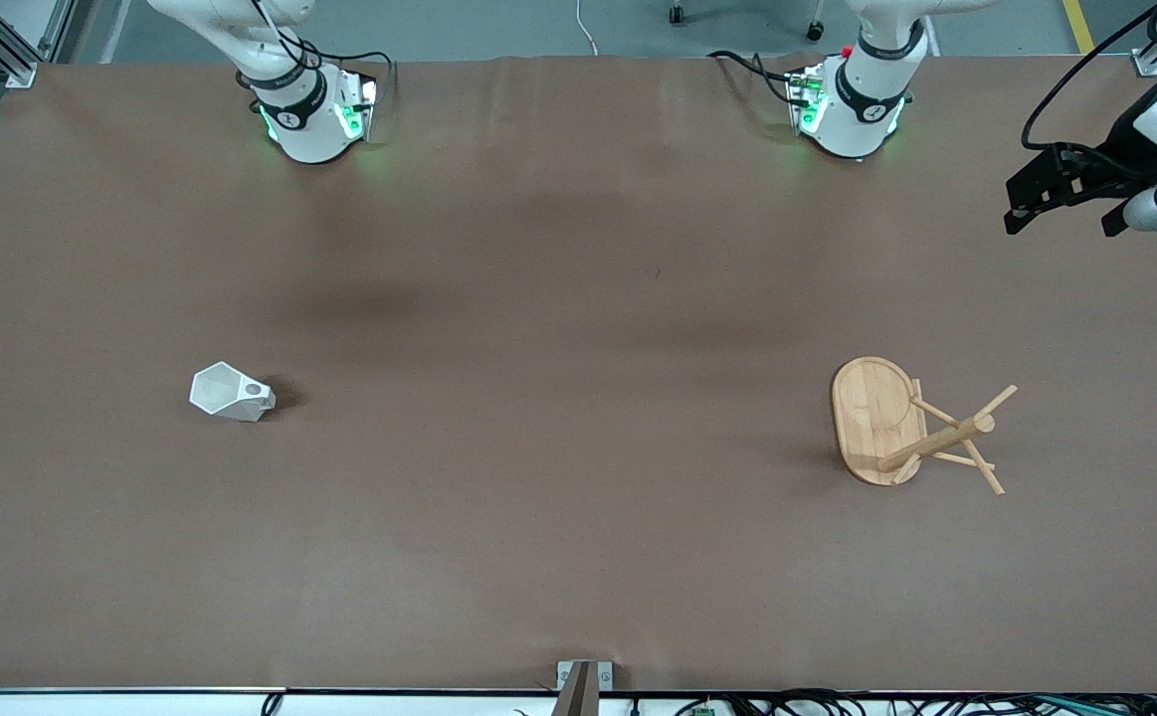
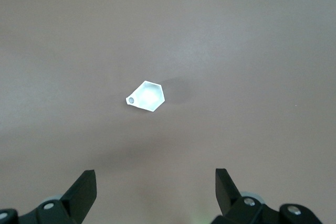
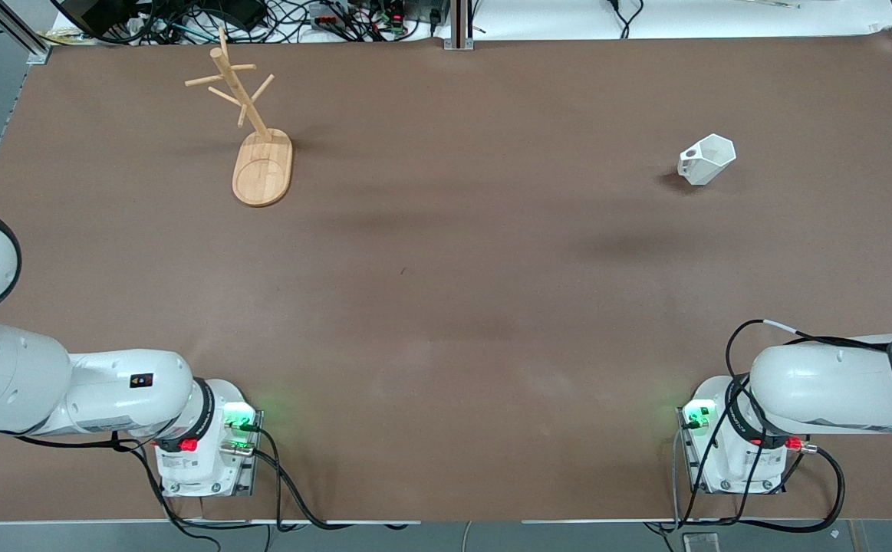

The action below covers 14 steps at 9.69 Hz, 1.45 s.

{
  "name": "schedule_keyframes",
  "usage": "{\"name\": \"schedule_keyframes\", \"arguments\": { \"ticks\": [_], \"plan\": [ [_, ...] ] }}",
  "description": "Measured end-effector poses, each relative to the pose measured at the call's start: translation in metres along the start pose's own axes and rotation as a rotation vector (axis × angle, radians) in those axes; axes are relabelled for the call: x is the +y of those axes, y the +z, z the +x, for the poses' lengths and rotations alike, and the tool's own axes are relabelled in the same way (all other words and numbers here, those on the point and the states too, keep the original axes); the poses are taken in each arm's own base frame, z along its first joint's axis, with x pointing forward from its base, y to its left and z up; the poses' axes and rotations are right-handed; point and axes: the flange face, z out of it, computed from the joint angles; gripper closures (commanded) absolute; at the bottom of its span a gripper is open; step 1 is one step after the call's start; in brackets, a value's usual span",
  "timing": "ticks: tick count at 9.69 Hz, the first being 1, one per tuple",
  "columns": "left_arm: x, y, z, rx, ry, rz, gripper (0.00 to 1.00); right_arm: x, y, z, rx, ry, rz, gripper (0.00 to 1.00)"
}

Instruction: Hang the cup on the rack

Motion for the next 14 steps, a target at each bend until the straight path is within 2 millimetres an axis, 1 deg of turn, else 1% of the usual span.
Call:
{"name": "schedule_keyframes", "arguments": {
  "ticks": [3,4,5,6,7,8,9,10,12,13,14],
  "plan": [
    [-0.002,0.001,-0.001,-0.007,-0.004,0.001,0.0,0.0,0.002,-0.001,-0.012,-0.004,-0.001,0.0],
    [-0.002,0.001,-0.002,-0.017,-0.004,0.001,0.0,0.001,0.007,0.001,-0.026,-0.003,-0.002,0.0],
    [-0.002,0.002,-0.002,-0.02,-0.003,0.002,0.0,0.001,0.021,0.005,-0.048,-0.004,-0.004,0.0],
    [-0.002,0.002,-0.002,-0.021,-0.003,0.002,0.0,0.001,0.048,0.013,-0.059,-0.007,-0.005,0.0],
    [-0.002,0.002,-0.002,-0.023,-0.003,0.002,0.0,0.0,0.087,0.024,-0.053,-0.01,-0.005,0.0],
    [-0.002,0.002,-0.002,-0.024,-0.003,0.002,0.0,0.0,0.132,0.033,-0.045,-0.011,-0.006,0.0],
    [-0.002,0.003,-0.002,-0.025,-0.003,0.002,0.0,-0.001,0.173,0.038,-0.049,-0.014,-0.007,0.0],
    [-0.002,0.004,-0.002,-0.027,-0.002,0.002,0.0,-0.002,0.208,0.043,-0.061,-0.032,-0.009,0.0],
    [-0.002,0.004,-0.002,-0.029,-0.002,0.002,0.0,-0.003,0.269,0.054,-0.032,-0.083,-0.011,0.0],
    [-0.002,0.005,-0.002,-0.029,-0.002,0.002,0.0,-0.003,0.303,0.053,0.002,-0.094,-0.011,0.0],
    [-0.001,0.005,-0.002,-0.03,-0.002,0.002,0.0,-0.002,0.337,0.046,0.025,-0.1,-0.012,0.0]
  ]
}}
